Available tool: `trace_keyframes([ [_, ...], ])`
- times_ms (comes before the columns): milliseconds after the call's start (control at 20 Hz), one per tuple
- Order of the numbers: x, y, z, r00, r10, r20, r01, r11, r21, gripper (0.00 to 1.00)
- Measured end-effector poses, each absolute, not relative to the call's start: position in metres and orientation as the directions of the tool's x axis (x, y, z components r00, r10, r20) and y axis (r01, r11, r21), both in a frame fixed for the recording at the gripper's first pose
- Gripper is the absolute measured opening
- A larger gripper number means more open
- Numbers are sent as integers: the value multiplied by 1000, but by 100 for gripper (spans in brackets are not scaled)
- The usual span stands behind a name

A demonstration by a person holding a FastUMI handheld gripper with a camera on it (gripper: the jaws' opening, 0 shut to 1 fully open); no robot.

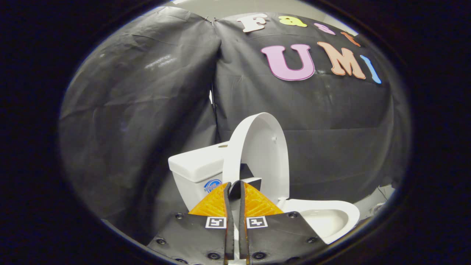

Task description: Open the toilet lid.

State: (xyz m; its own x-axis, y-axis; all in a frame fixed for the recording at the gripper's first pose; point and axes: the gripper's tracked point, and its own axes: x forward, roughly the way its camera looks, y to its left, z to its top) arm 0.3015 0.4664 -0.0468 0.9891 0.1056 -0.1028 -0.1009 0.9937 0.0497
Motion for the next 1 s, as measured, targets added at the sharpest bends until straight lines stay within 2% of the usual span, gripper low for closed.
trace_keyframes([
  [300, 310, 487, -51, 986, 113, -126, -115, 993, -9, 6],
  [850, 306, 478, -46, 988, 111, -108, -107, 993, 40, 6],
  [900, 306, 478, -48, 988, 111, -112, -106, 993, 46, 11],
  [1000, 307, 485, -51, 982, 150, -113, -143, 988, 65, 15],
])
